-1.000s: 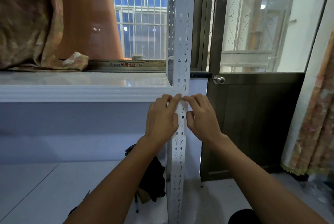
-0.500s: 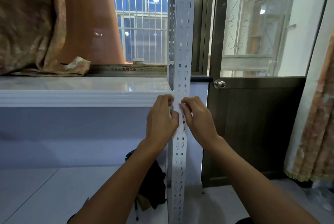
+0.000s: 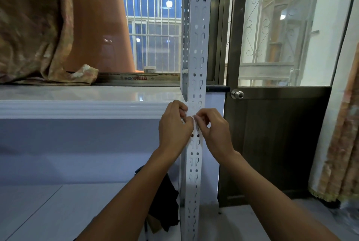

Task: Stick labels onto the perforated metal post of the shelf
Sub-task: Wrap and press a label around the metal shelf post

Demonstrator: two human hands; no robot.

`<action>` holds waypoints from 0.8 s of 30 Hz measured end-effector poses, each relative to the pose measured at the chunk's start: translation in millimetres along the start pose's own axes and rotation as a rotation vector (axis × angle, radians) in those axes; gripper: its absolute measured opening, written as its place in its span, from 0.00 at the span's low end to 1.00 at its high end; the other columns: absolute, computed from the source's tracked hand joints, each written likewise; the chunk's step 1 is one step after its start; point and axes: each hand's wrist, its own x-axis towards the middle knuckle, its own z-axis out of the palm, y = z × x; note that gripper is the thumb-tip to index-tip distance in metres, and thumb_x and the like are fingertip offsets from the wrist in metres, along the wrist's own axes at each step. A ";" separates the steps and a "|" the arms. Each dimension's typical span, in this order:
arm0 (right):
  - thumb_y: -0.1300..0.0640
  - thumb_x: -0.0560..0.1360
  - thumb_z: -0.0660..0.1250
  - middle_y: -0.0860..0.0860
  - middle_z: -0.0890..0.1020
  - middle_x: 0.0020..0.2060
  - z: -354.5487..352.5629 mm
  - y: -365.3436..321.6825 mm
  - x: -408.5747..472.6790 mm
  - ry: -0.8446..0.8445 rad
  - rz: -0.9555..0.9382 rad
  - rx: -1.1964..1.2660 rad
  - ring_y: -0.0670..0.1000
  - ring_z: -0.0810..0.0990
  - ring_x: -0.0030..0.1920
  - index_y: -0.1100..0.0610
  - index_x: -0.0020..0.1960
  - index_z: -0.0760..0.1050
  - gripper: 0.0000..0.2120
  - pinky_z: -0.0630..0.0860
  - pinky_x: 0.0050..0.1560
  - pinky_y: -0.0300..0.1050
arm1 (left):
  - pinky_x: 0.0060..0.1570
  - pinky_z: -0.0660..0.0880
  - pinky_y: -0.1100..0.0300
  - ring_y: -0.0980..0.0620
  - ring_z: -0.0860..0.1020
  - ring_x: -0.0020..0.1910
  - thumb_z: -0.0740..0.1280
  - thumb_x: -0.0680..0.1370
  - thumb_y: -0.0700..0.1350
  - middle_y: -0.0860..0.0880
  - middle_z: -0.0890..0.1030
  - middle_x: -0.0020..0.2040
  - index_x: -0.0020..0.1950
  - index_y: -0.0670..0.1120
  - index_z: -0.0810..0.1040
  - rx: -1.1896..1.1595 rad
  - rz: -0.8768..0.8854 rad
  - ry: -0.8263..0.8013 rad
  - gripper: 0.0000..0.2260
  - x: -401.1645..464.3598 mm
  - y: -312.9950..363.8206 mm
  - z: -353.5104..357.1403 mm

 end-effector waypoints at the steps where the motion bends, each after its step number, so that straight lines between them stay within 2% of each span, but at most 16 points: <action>1: 0.59 0.79 0.70 0.49 0.80 0.44 1.3 0.3 -0.7 0.020 0.025 0.016 0.45 0.78 0.43 0.58 0.52 0.78 0.03 0.74 0.44 0.33 | 0.40 0.69 0.68 0.58 0.75 0.38 0.69 0.73 0.38 0.54 0.77 0.43 0.50 0.49 0.75 -0.001 0.002 -0.003 0.09 0.1 -0.3 -0.6; 4: 0.57 0.79 0.70 0.48 0.80 0.47 4.7 -0.1 -2.4 0.050 0.066 0.020 0.44 0.78 0.44 0.59 0.57 0.78 0.08 0.75 0.47 0.31 | 0.39 0.69 0.69 0.58 0.74 0.38 0.69 0.74 0.38 0.54 0.77 0.43 0.51 0.49 0.74 -0.008 0.013 -0.014 0.09 -0.2 -1.5 -1.7; 9: 0.62 0.78 0.69 0.51 0.78 0.44 5.0 -6.8 -0.6 0.007 0.029 -0.006 0.46 0.77 0.42 0.59 0.50 0.78 0.01 0.74 0.43 0.34 | 0.39 0.70 0.68 0.58 0.75 0.38 0.68 0.73 0.38 0.53 0.76 0.43 0.50 0.49 0.74 -0.013 0.014 -0.010 0.09 -0.7 -0.8 -1.5; 11: 0.62 0.77 0.70 0.50 0.76 0.43 4.5 -8.6 3.6 -0.050 0.026 -0.045 0.46 0.75 0.40 0.59 0.47 0.78 0.01 0.73 0.42 0.34 | 0.39 0.70 0.68 0.58 0.75 0.39 0.68 0.73 0.38 0.53 0.76 0.43 0.50 0.49 0.74 -0.010 0.009 -0.012 0.10 0.0 0.3 -2.1; 13: 0.60 0.78 0.69 0.51 0.75 0.40 3.2 -9.3 4.7 -0.118 0.016 -0.086 0.47 0.73 0.37 0.60 0.42 0.75 0.06 0.71 0.38 0.35 | 0.39 0.70 0.68 0.58 0.75 0.39 0.69 0.73 0.38 0.53 0.77 0.43 0.50 0.49 0.74 -0.017 0.003 -0.033 0.09 0.9 0.9 -5.2; 14: 0.59 0.79 0.68 0.51 0.74 0.37 2.6 -9.2 3.0 -0.136 0.006 -0.098 0.48 0.72 0.34 0.61 0.39 0.73 0.11 0.70 0.35 0.39 | 0.39 0.71 0.67 0.58 0.75 0.39 0.69 0.73 0.38 0.53 0.77 0.43 0.49 0.49 0.75 -0.028 0.001 -0.049 0.09 1.8 0.2 -7.6; 17: 0.57 0.80 0.67 0.52 0.73 0.32 -0.2 -5.3 -7.1 -0.115 -0.027 -0.110 0.51 0.71 0.30 0.62 0.36 0.70 0.16 0.70 0.31 0.45 | 0.40 0.74 0.66 0.57 0.76 0.39 0.69 0.74 0.37 0.52 0.78 0.42 0.49 0.48 0.76 -0.066 0.022 -0.090 0.07 4.7 -5.4 -15.8; 19: 0.58 0.79 0.69 0.52 0.75 0.37 -1.5 -3.5 -10.4 -0.086 -0.072 -0.134 0.51 0.74 0.34 0.60 0.40 0.73 0.11 0.74 0.35 0.46 | 0.41 0.76 0.65 0.55 0.77 0.40 0.69 0.75 0.37 0.52 0.79 0.42 0.49 0.48 0.77 -0.072 0.040 -0.106 0.07 5.4 -8.4 -19.2; 21: 0.59 0.79 0.70 0.51 0.77 0.44 -3.2 -2.4 -9.4 -0.072 -0.118 -0.166 0.50 0.78 0.40 0.59 0.51 0.79 0.03 0.79 0.41 0.46 | 0.41 0.76 0.65 0.55 0.77 0.40 0.68 0.75 0.37 0.52 0.79 0.42 0.49 0.47 0.77 -0.071 0.046 -0.113 0.07 5.5 -8.5 -20.1; 24: 0.56 0.80 0.69 0.52 0.79 0.49 -4.4 -2.5 -7.0 -0.096 -0.124 -0.257 0.51 0.80 0.45 0.56 0.65 0.78 0.14 0.81 0.45 0.49 | 0.41 0.76 0.64 0.54 0.77 0.40 0.68 0.76 0.36 0.51 0.79 0.42 0.49 0.47 0.77 -0.088 0.036 -0.108 0.06 4.7 -7.3 -19.6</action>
